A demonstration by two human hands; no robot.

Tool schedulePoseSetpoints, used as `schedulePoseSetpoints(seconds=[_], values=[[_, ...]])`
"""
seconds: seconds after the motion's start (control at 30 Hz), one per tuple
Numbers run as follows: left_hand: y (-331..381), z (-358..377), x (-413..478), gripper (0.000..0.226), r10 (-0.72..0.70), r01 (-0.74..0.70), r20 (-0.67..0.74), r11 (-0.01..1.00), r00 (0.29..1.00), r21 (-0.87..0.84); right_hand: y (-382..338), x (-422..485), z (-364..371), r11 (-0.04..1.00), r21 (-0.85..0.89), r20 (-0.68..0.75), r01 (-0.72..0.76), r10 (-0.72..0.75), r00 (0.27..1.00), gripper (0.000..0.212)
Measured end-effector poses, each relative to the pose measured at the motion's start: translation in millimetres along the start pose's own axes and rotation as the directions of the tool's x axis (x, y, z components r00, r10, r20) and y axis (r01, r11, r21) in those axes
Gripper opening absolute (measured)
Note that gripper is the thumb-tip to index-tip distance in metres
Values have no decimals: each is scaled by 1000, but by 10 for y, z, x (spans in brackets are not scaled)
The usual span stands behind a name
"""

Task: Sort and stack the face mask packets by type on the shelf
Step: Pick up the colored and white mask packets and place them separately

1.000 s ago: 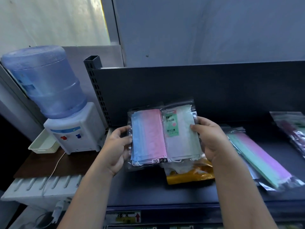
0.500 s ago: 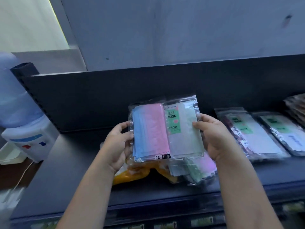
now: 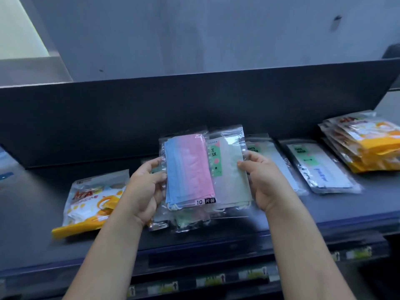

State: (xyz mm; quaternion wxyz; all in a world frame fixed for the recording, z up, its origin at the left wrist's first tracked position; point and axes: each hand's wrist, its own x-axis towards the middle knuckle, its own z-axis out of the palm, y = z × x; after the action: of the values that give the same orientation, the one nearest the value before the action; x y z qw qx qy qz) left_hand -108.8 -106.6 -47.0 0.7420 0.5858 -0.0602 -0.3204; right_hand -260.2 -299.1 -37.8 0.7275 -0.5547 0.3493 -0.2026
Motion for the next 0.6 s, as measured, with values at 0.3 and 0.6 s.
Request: schedulePoseSetpoints(seconds=[0.3, 0.6], values=[[27, 392, 35, 41, -8, 3, 92, 999, 996, 54, -76, -44, -348, 994, 108, -83, 3, 6, 997, 25], [-34, 740, 124, 42, -13, 10, 107, 1000, 994, 30, -188, 36, -801, 985, 120, -251, 125, -91, 964, 28]])
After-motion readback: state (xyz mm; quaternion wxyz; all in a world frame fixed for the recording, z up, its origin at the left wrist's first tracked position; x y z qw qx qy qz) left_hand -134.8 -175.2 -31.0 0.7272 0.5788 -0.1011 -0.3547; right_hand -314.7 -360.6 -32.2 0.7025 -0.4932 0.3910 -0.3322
